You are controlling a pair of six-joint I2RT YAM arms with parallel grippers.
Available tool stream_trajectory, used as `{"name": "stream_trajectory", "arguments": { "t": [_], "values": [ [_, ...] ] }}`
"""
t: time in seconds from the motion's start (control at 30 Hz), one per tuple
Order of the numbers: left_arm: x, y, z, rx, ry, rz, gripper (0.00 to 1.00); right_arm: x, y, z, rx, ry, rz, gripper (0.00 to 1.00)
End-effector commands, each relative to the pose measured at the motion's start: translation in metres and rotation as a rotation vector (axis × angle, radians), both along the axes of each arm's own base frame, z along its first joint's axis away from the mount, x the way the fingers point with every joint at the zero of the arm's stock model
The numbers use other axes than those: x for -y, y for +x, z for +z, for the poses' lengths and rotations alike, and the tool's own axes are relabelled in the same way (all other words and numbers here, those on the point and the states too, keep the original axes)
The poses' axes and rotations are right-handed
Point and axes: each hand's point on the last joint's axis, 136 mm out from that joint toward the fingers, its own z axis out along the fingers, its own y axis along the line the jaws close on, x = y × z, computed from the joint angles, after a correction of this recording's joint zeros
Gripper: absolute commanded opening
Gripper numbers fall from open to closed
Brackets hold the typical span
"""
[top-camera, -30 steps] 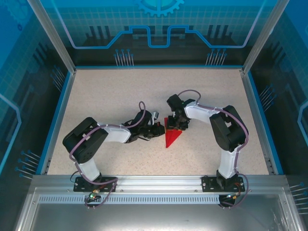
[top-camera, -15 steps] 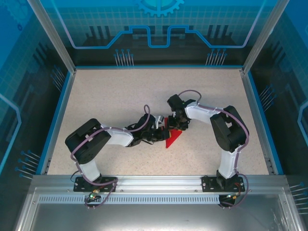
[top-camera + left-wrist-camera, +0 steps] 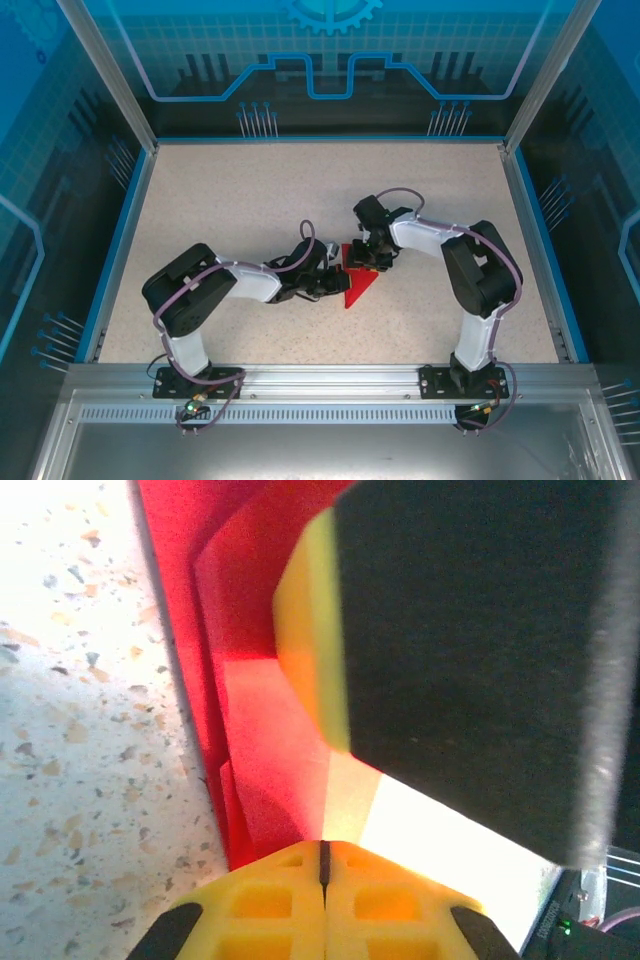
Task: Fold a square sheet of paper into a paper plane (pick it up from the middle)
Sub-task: Fourth fold the wing at the center of the table.
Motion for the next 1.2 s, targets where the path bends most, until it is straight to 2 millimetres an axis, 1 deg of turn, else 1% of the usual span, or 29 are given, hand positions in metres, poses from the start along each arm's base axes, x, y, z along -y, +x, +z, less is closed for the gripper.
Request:
{"name": "stream_trajectory", "arguments": {
  "t": [0.0, 0.17, 0.4, 0.6, 0.77, 1.0, 1.17],
  "values": [
    [-0.002, 0.002, -0.007, 0.007, 0.052, 0.000, 0.04, 0.003, -0.031, -0.037, -0.130, 0.026, 0.024, 0.52],
    [-0.001, 0.003, -0.009, 0.003, 0.055, 0.000, 0.04, -0.001, -0.028, -0.029, -0.099, 0.087, 0.044, 0.53],
    [-0.002, 0.002, -0.012, -0.006, 0.059, 0.001, 0.04, -0.002, -0.026, -0.022, -0.067, 0.153, 0.060, 0.53],
    [-0.006, 0.000, -0.014, -0.013, 0.068, 0.008, 0.03, 0.004, -0.024, -0.018, -0.048, 0.182, 0.062, 0.53],
    [-0.008, 0.000, -0.012, -0.011, 0.072, 0.020, 0.03, 0.006, -0.023, -0.012, -0.026, 0.205, 0.081, 0.52],
    [-0.011, -0.002, -0.014, -0.015, 0.074, 0.028, 0.03, 0.007, -0.020, -0.008, -0.008, 0.245, 0.082, 0.46],
    [-0.010, -0.001, -0.012, -0.012, 0.071, 0.031, 0.03, 0.010, -0.020, -0.010, -0.010, 0.229, 0.084, 0.42]
  ]
}}
